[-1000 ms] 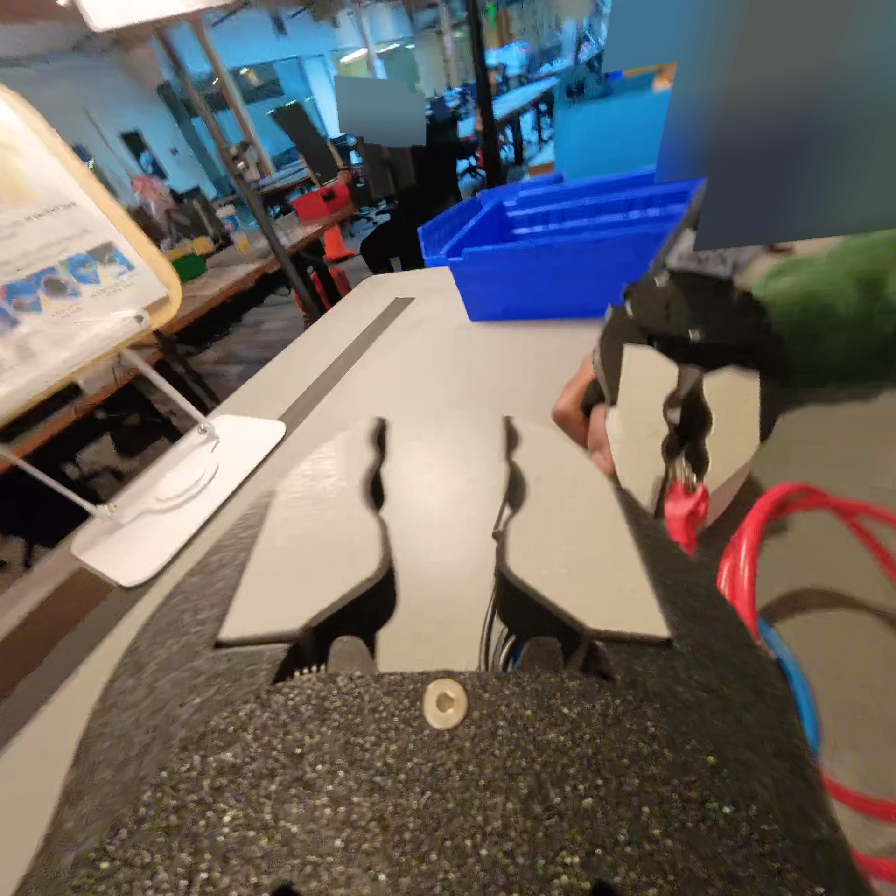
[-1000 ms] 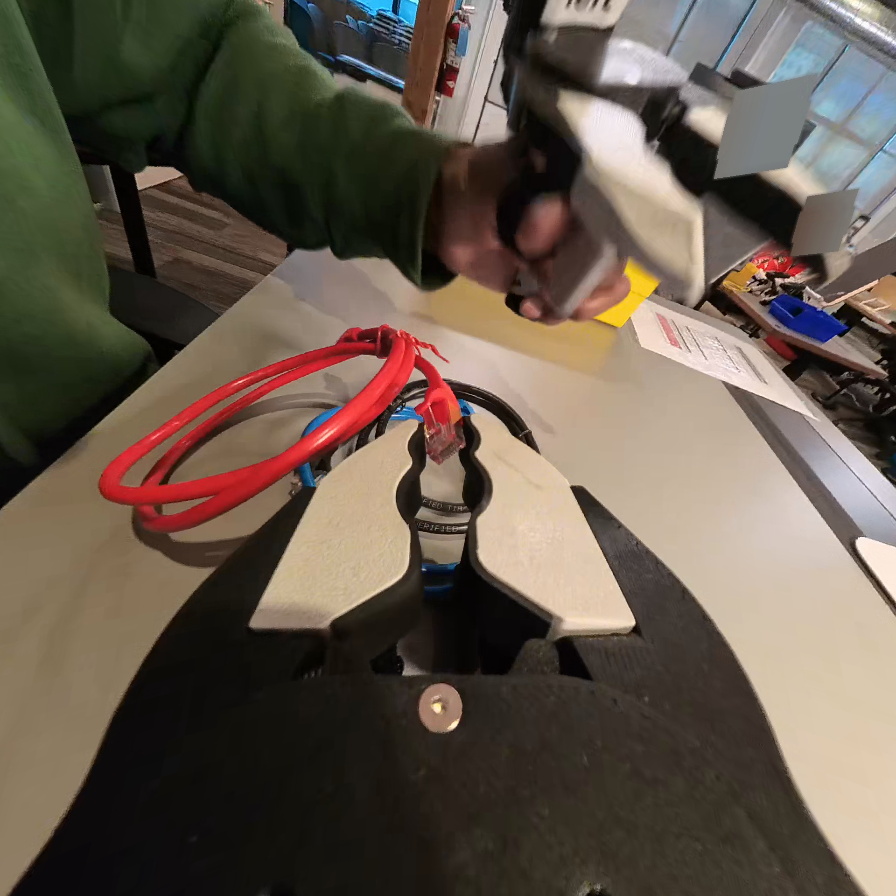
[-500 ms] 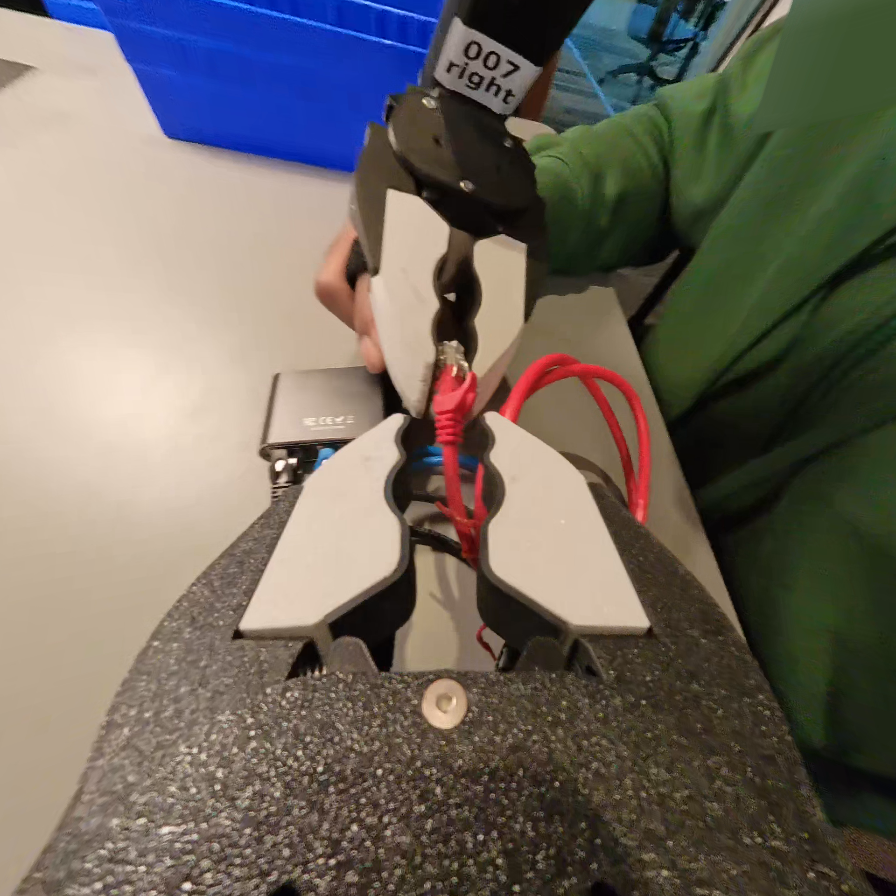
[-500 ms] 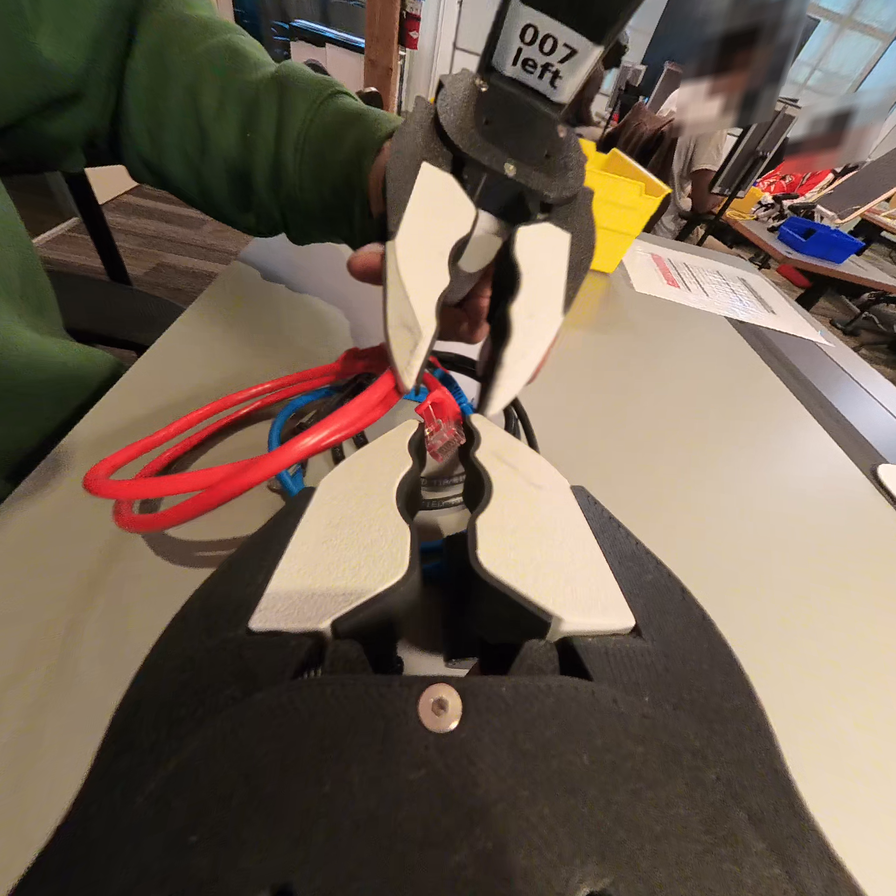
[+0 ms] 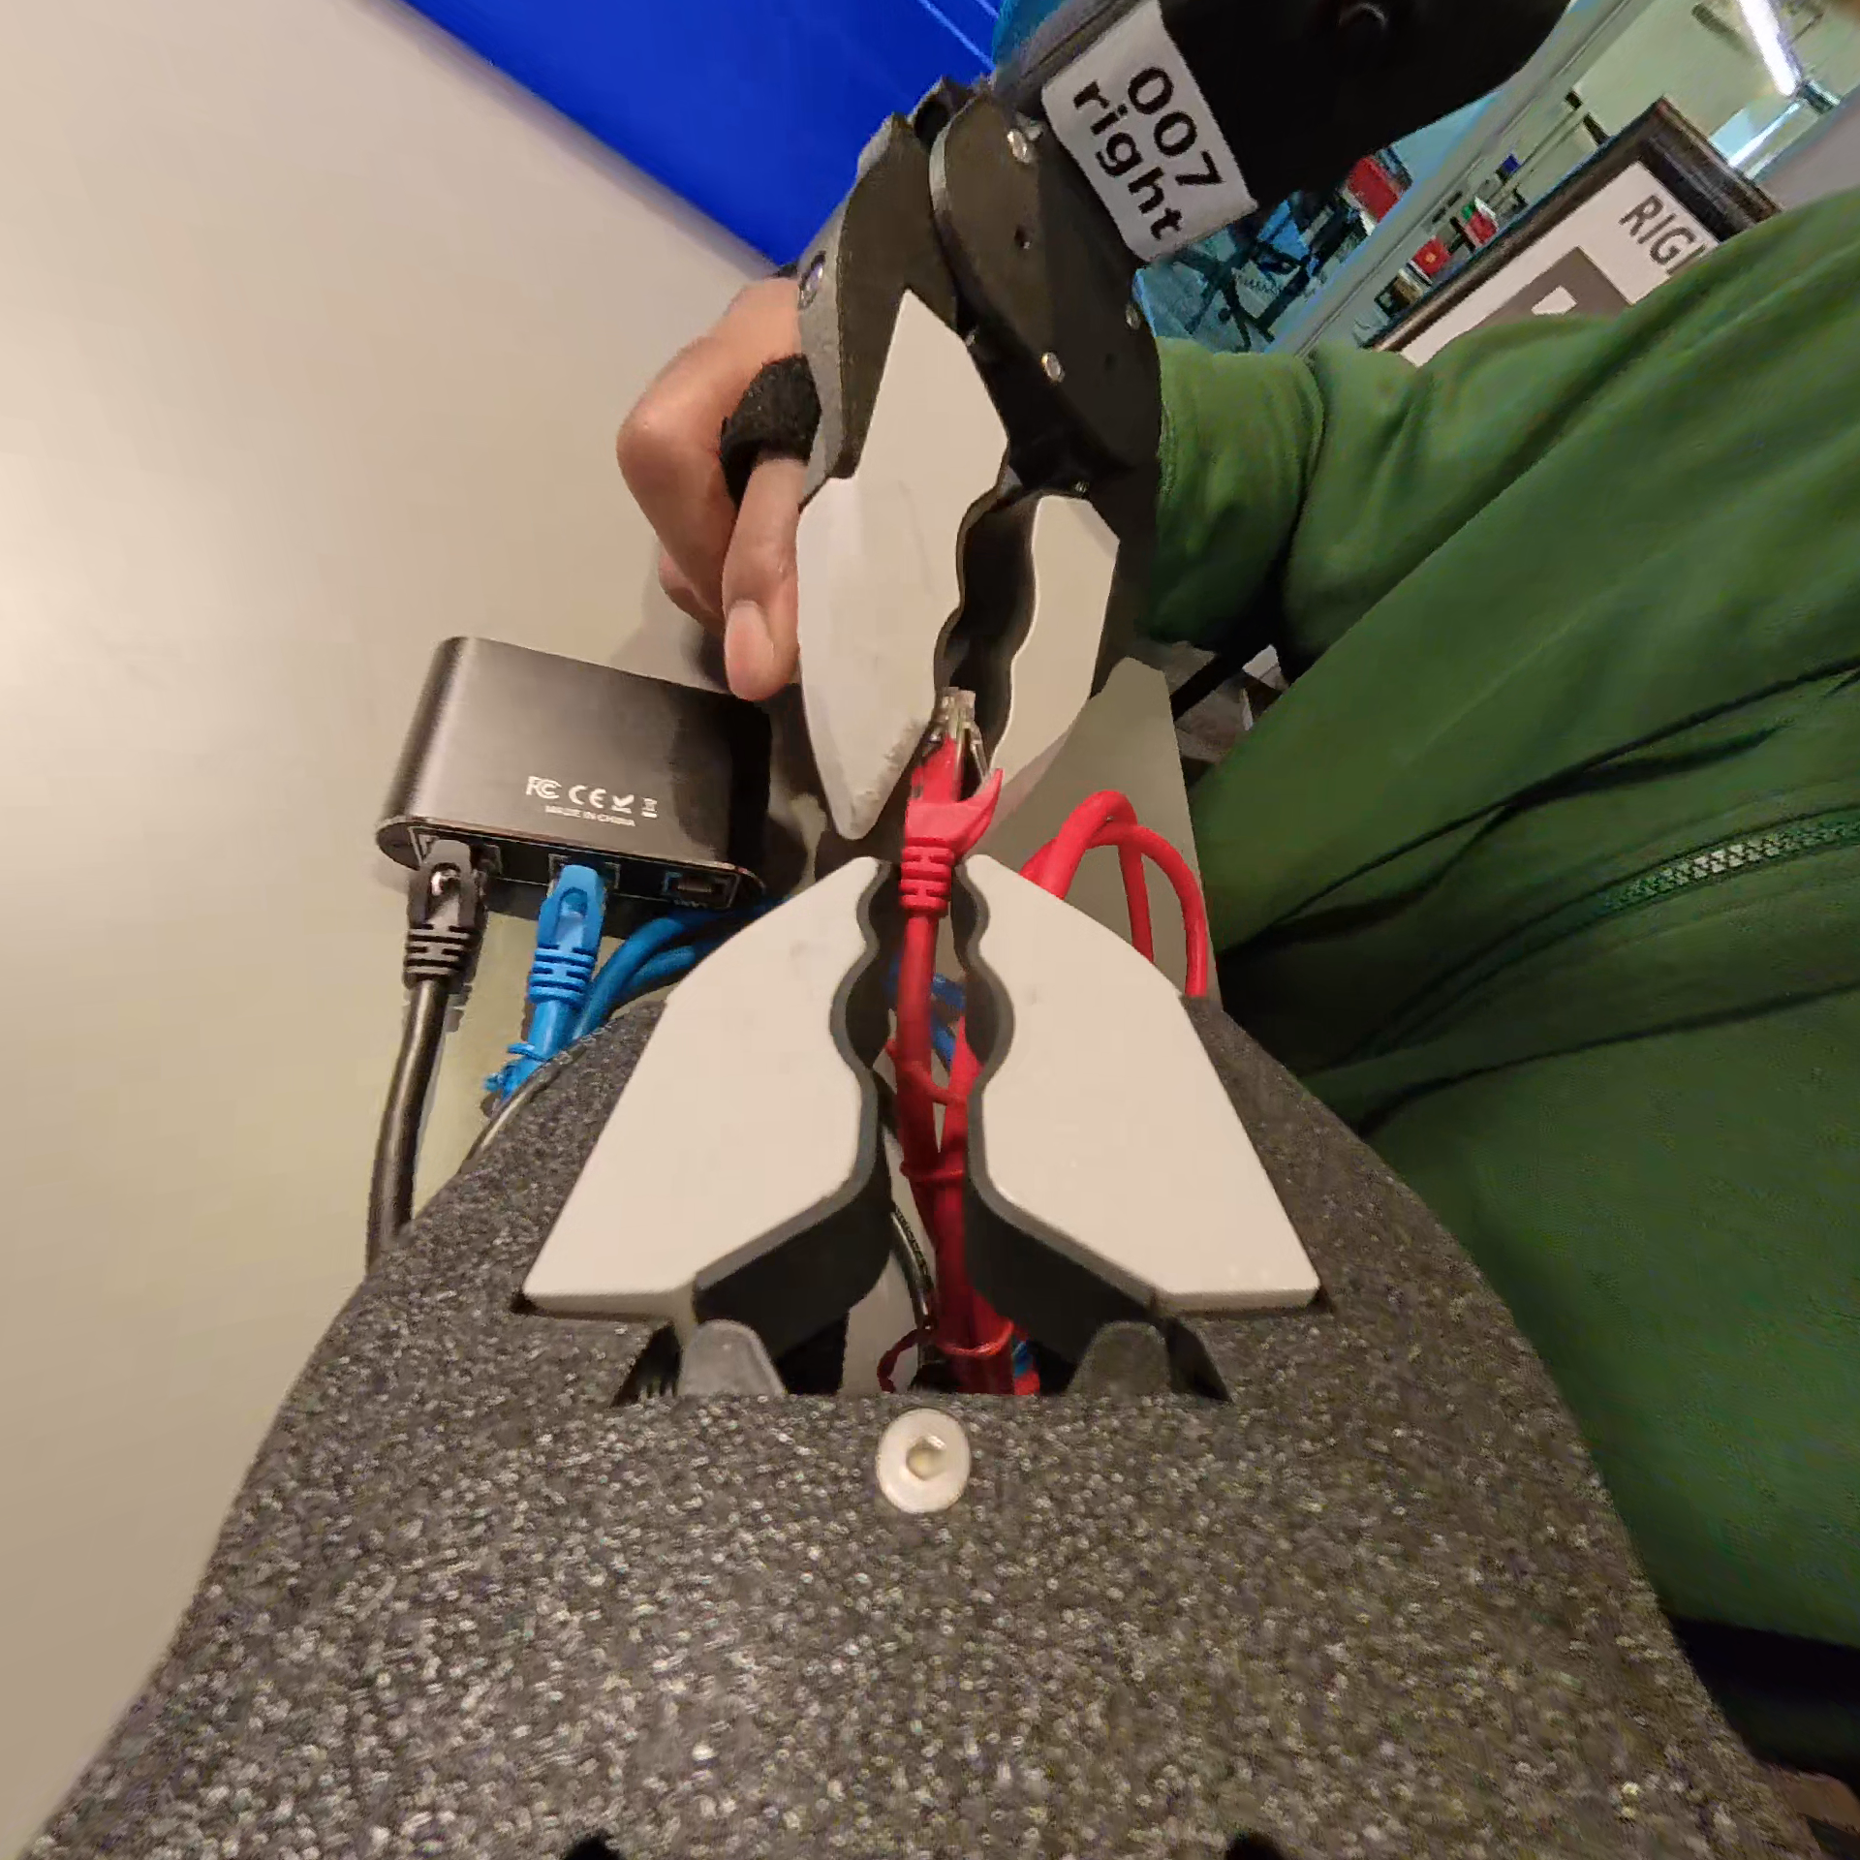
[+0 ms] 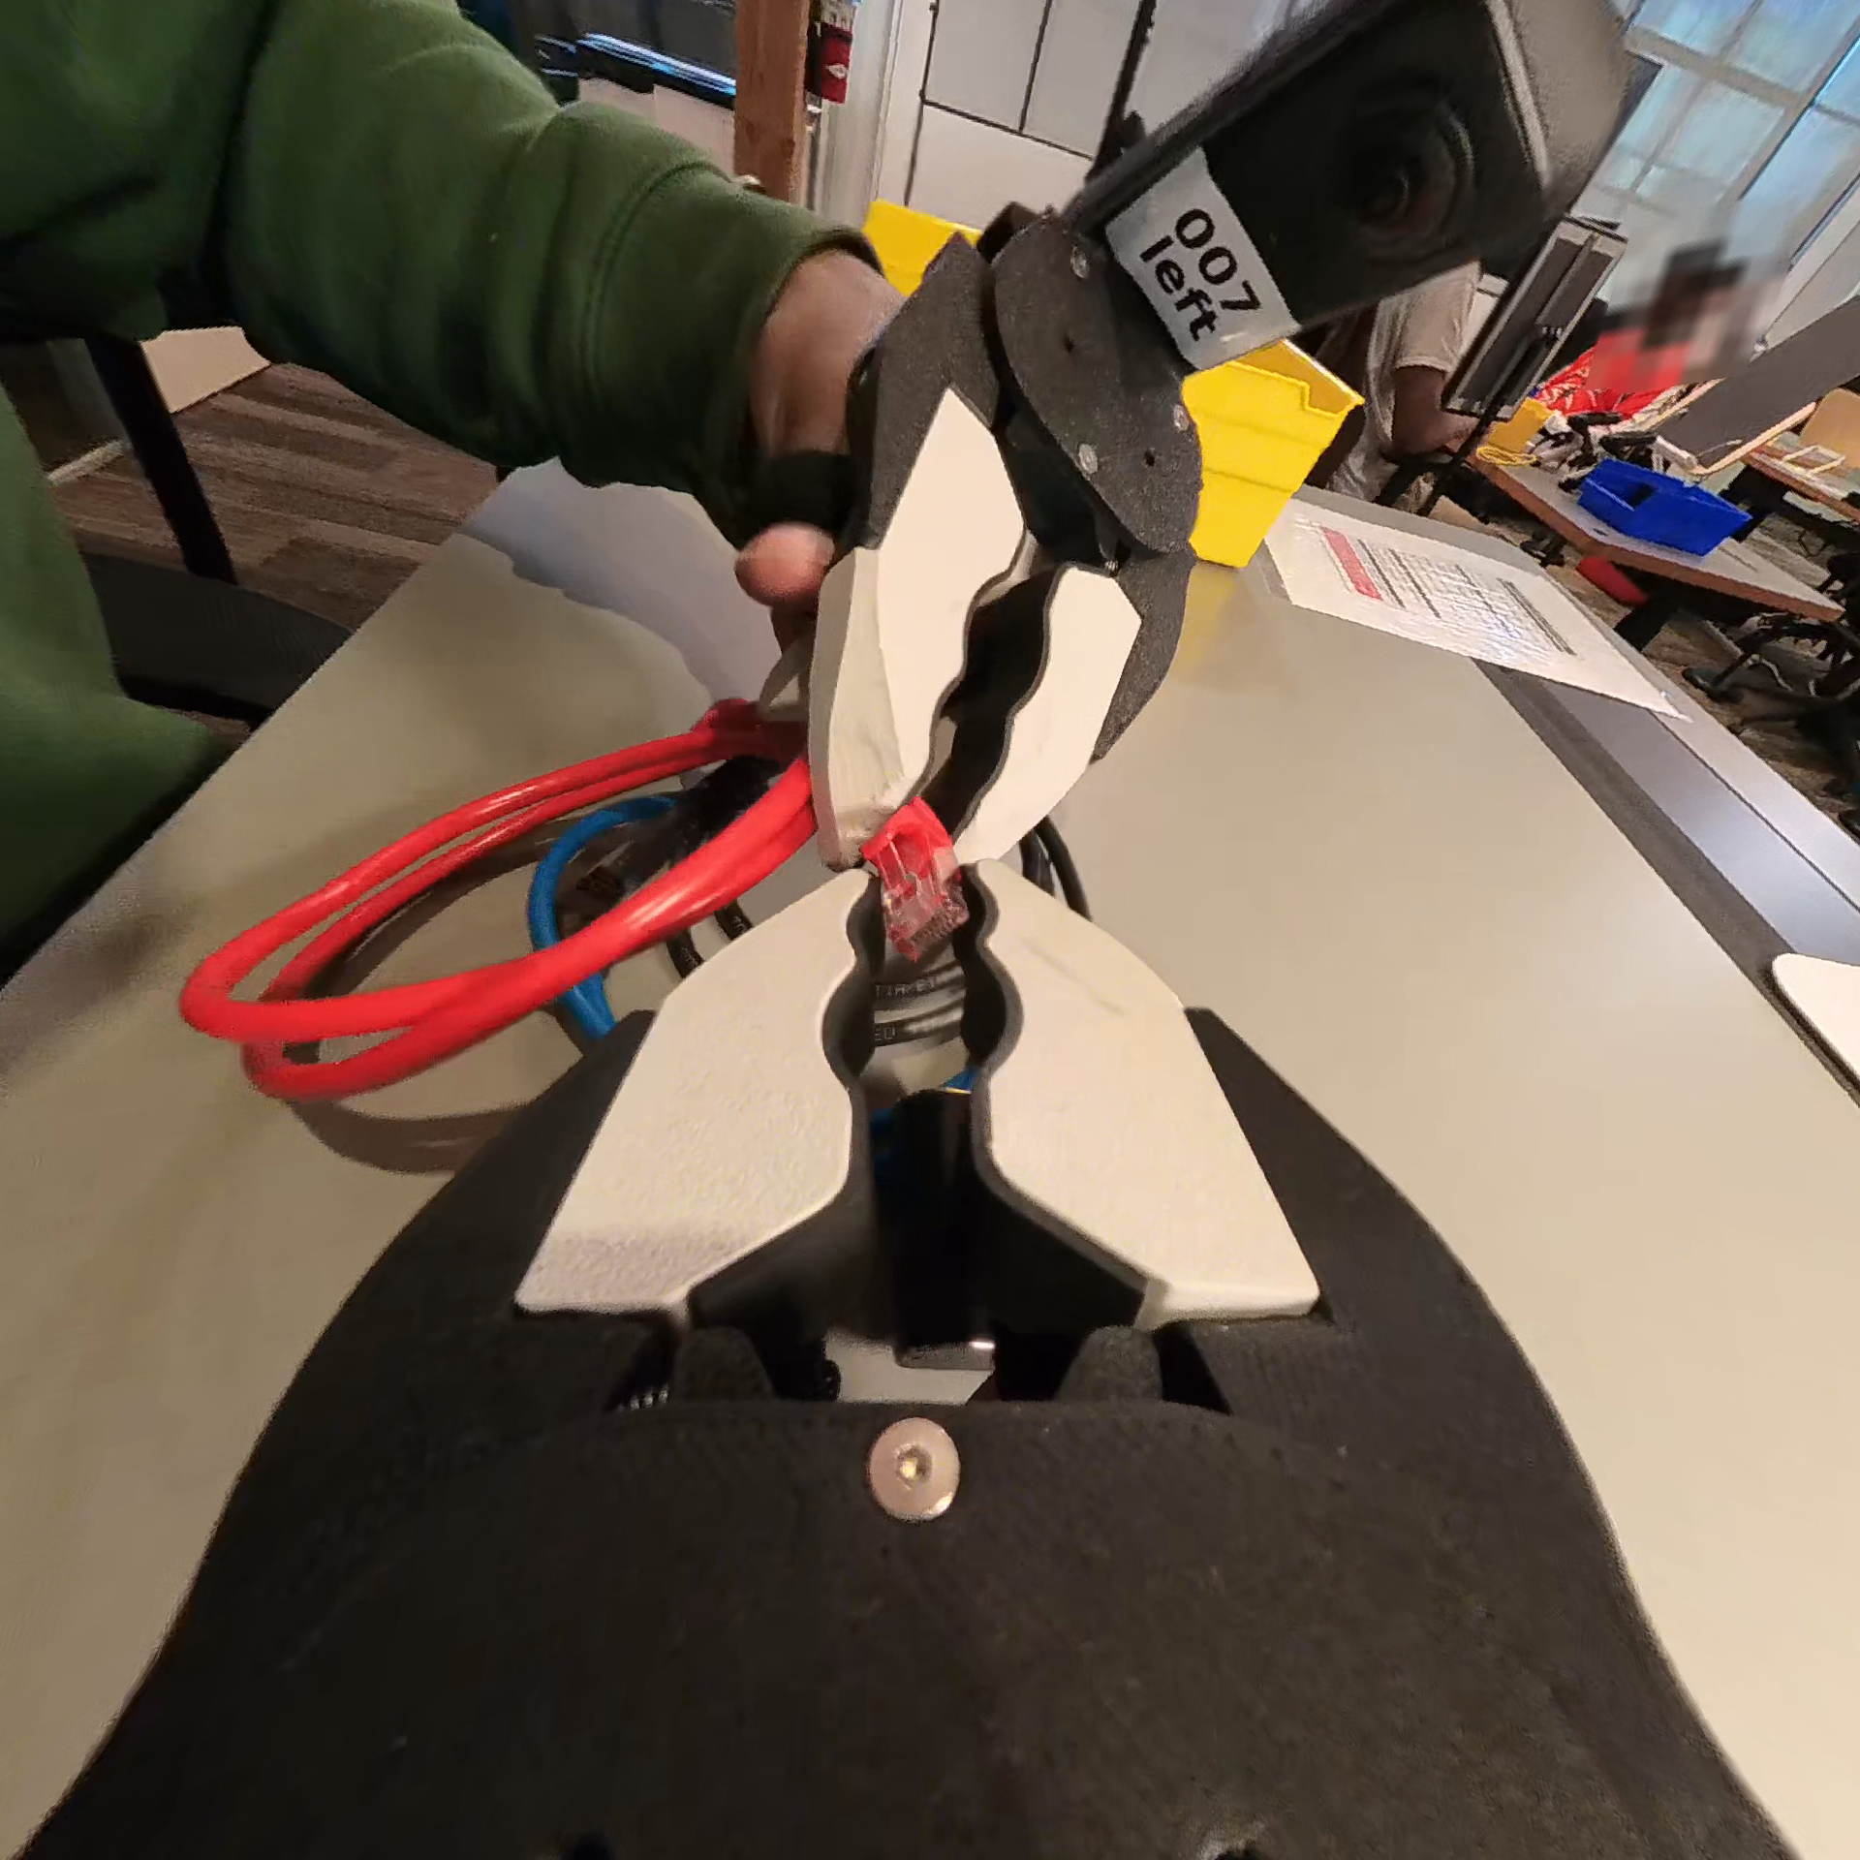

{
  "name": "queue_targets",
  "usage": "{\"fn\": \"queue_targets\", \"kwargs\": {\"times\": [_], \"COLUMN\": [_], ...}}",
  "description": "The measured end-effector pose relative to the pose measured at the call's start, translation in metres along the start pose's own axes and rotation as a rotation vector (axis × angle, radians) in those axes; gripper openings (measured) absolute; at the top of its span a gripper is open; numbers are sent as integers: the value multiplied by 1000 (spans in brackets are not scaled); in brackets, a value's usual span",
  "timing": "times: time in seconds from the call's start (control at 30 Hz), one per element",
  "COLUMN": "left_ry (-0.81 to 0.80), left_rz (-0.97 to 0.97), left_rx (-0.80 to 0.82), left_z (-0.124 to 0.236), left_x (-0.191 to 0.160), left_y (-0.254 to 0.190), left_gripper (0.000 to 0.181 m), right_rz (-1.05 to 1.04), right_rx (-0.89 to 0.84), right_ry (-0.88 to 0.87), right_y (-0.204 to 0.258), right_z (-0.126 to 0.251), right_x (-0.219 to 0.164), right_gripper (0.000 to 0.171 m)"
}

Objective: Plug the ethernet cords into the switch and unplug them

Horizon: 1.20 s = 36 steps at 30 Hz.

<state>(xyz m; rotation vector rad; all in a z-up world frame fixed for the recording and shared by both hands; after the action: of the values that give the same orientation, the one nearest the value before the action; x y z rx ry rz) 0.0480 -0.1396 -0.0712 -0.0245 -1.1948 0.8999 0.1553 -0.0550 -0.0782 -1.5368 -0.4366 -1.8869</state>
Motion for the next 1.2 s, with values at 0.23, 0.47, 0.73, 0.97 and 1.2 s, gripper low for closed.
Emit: {"fn": "queue_targets", "kwargs": {"times": [0.23, 0.47, 0.73, 0.97, 1.2], "left_ry": [-6, 62, 121, 237, 330], "left_rz": [191, 289, -15, -436, -555], "left_rx": [-31, -76, 131, 386, 431], "left_z": [-1, -6, -5, -4, -15], "left_x": [-7, -12, -9, -8, -10], "left_y": [3, -2, -9, -19, -20], "left_gripper": [9, 9, 17, 19, 17], "right_rz": [172, 496, 335, 135, 47], "right_rx": [-116, -153, -93, -36, -23], "right_ry": [19, 93, 167, 180, 179], "right_y": [0, 15, 13, 9, 8], "right_z": [2, 2, -6, -9, -12], "right_x": [-1, 1, -7, -8, -6], "right_gripper": [26, 23, 16, 13, 13]}}
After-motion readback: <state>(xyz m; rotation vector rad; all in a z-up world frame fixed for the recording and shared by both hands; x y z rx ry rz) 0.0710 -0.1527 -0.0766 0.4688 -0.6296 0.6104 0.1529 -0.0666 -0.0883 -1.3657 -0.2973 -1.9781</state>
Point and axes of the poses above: each gripper's, where its closed fingertips meet, z back along the fingers, x out of its top, y = z × x across the jaws, the point moved 8 cm from there along z, back along the fingers, and after that the axes turned 5 degrees about -z, right-handed, at the moved point
